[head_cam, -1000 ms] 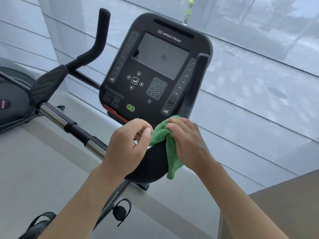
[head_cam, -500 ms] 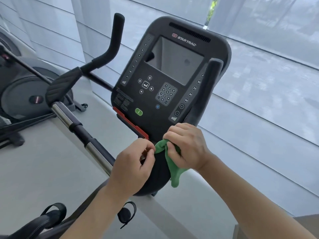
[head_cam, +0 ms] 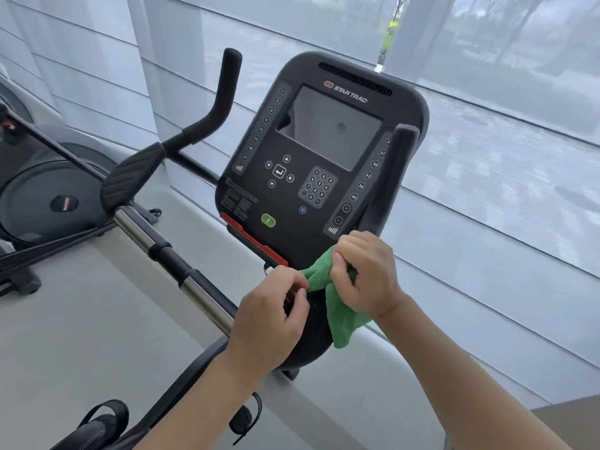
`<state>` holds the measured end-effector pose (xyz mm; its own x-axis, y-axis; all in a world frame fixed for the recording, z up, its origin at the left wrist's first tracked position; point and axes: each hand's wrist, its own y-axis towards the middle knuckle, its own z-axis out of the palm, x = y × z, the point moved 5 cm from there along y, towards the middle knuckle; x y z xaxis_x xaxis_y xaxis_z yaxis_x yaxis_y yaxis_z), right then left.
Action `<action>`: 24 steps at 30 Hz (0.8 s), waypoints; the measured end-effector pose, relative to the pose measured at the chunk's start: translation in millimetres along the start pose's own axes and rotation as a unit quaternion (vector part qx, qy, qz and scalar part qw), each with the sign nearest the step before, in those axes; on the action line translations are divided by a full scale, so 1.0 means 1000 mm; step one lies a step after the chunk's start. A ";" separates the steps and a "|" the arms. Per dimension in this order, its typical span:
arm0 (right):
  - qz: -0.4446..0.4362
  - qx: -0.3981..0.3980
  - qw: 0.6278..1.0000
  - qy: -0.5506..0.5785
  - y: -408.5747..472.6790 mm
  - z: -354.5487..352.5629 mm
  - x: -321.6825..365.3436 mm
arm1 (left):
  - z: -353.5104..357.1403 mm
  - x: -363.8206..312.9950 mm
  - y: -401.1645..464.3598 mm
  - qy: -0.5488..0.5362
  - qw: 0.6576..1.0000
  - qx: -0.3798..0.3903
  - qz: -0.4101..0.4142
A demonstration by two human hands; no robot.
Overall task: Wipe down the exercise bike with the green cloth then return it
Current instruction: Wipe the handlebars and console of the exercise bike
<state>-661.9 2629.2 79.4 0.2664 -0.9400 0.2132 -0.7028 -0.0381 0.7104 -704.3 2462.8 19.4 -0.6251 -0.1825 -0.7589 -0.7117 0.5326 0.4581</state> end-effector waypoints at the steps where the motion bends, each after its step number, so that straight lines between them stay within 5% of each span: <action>1: -0.010 -0.025 1.000 -0.009 -0.002 -0.004 0.003 | -0.001 0.000 0.000 -0.004 1.000 0.003 0.003; 9: 0.018 -0.121 0.991 -0.047 0.004 -0.055 -0.013 | 0.001 -0.014 0.007 -0.016 0.999 0.017 0.049; 16: -0.048 -0.130 0.989 -0.043 0.049 -0.062 -0.020 | 0.015 -0.018 0.014 0.001 0.999 0.007 0.034; 24: -0.090 0.141 0.984 -0.055 0.012 -0.022 -0.053 | 0.017 -0.011 0.010 0.051 0.998 -0.030 -0.001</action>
<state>-669.8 2685.9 91.8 0.3419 -0.9396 0.0159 -0.8095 -0.2859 0.5129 -699.2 2484.1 24.1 -0.6504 -0.2688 -0.7104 -0.7293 0.4824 0.4852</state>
